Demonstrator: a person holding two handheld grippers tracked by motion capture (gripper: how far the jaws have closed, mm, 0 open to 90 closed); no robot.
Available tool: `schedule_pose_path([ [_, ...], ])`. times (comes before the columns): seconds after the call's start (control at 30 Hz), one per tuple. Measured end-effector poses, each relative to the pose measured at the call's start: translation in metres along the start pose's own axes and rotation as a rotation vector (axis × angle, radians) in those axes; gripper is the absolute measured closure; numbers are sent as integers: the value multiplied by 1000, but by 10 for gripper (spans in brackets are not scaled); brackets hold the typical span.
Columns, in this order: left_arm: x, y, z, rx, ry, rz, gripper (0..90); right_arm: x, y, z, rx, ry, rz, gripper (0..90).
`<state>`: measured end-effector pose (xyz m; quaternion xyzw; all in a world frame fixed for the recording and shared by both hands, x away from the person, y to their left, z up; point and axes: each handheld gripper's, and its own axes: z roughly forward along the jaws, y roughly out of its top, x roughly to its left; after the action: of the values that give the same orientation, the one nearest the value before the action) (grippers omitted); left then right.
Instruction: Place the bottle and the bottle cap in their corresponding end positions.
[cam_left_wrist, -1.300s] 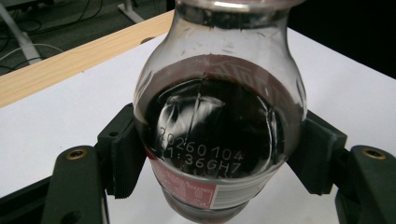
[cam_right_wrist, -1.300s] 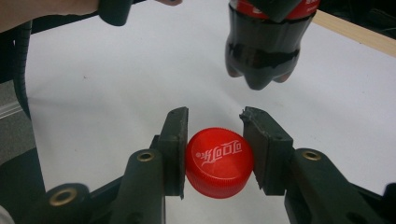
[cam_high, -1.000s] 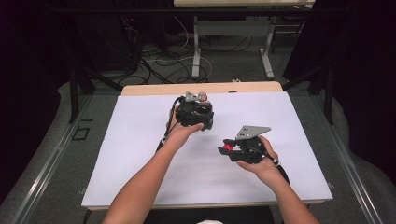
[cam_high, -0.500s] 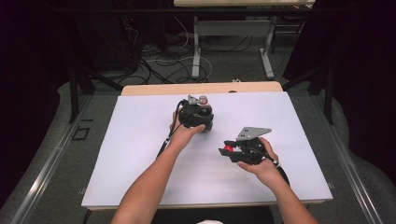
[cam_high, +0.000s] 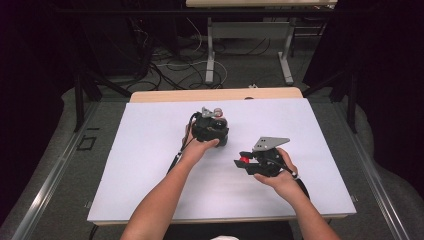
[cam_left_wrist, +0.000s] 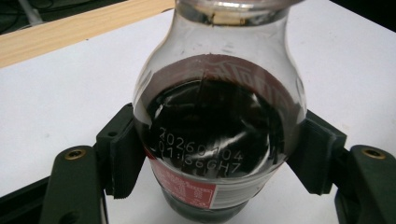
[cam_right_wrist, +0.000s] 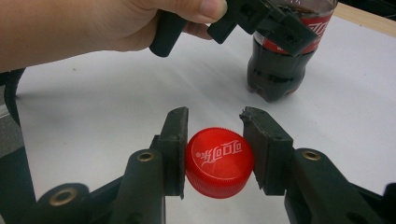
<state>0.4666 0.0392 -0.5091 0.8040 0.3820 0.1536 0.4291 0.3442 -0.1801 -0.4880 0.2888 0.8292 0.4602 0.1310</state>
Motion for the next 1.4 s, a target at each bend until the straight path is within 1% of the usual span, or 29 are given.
schedule_pose_path([
  [0.03, 0, -1, 0, 3, -11, 2, 296, 0, 0, 0, 11, 7, 1, 612],
  [0.07, -1, -2, 1, 11, -15, 0, 296, 0, -1, 2, -8, 5, 4, 612],
  [0.1, -1, -3, 1, 6, -16, 4, 294, 0, 0, 1, 4, 4, 5, 612],
  [0.13, -3, -4, 1, -2, -16, -21, 294, 0, 0, 2, 4, 2, 2, 612],
  [0.17, -1, -4, 1, 5, -17, 8, 294, 0, 0, 3, 6, 7, 1, 612],
  [0.23, -3, -5, 1, 8, -18, 14, 292, 1, -1, 4, 6, 5, 1, 612],
  [0.27, -3, -5, 1, 9, -17, 18, 290, 2, 0, 4, 16, 10, 3, 612],
  [0.3, -3, -5, 0, 14, -14, 19, 290, 2, -1, 6, 12, 2, -1, 612],
  [0.33, -3, -5, 0, 13, -13, 30, 289, 2, -1, 7, 11, 9, 0, 611],
  [0.37, -4, -6, 0, 14, -9, 24, 287, 3, 0, 9, 16, 10, -2, 612],
  [0.47, -5, -7, 1, 24, -21, 20, 271, 4, 1, 14, 21, 15, -9, 611],
  [0.5, -4, -7, 1, 22, -22, 13, 268, 5, 2, 16, 24, 21, -9, 612],
  [0.53, -4, -7, 1, 25, -21, 10, 266, 5, 2, 19, 9, 25, -11, 612],
  [0.63, -2, -6, -1, 31, -22, 1, 234, 7, 5, 26, 36, 35, -23, 612],
  [0.7, -1, -7, -2, 23, -30, -16, 219, 10, 6, 33, 40, 38, -32, 612],
  [0.77, -1, -7, -5, 21, -35, -39, 189, 11, 7, 40, 47, 48, -43, 612],
  [0.8, 0, -7, -6, 15, -40, -38, 173, 12, 7, 42, 66, 52, -35, 612],
  [0.83, 0, -7, -8, 4, -40, -44, 164, 13, 7, 45, 64, 54, -36, 612],
  [0.87, 0, -7, -10, 8, -35, -39, 160, 14, 7, 47, 75, 60, -38, 612],
  [0.93, 0, -8, -15, -1, -41, -47, 145, 15, 6, 53, 72, 54, -49, 612],
  [0.97, 0, -9, -17, -3, -46, -52, 123, 16, 6, 55, 75, 57, -51, 612],
  [1.0, 1, -10, -19, -1, -52, -41, 101, 16, 6, 56, 88, 60, -56, 612],
  [1.13, 1, -12, -29, -7, -69, -73, 33, 17, 4, 63, 96, 60, -53, 611],
  [1.2, 3, -14, -36, -6, -69, -67, 6, 17, 2, 67, 88, 61, -66, 611],
  [1.27, 4, -17, -43, -24, -79, -81, 5, 19, 0, 69, 98, 69, -53, 611],
  [1.3, 5, -18, -46, -23, -83, -86, 5, 20, -2, 71, 93, 64, -51, 612],
  [1.33, 5, -19, -50, -25, -86, -83, 5, 20, -3, 72, 118, 70, -49, 611],
  [1.37, 5, -21, -53, -28, -84, -89, 5, 19, -4, 74, 124, 66, -46, 611],
  [1.4, 6, -23, -56, -25, -80, -88, 5, 19, -6, 77, 119, 65, -52, 611],
])
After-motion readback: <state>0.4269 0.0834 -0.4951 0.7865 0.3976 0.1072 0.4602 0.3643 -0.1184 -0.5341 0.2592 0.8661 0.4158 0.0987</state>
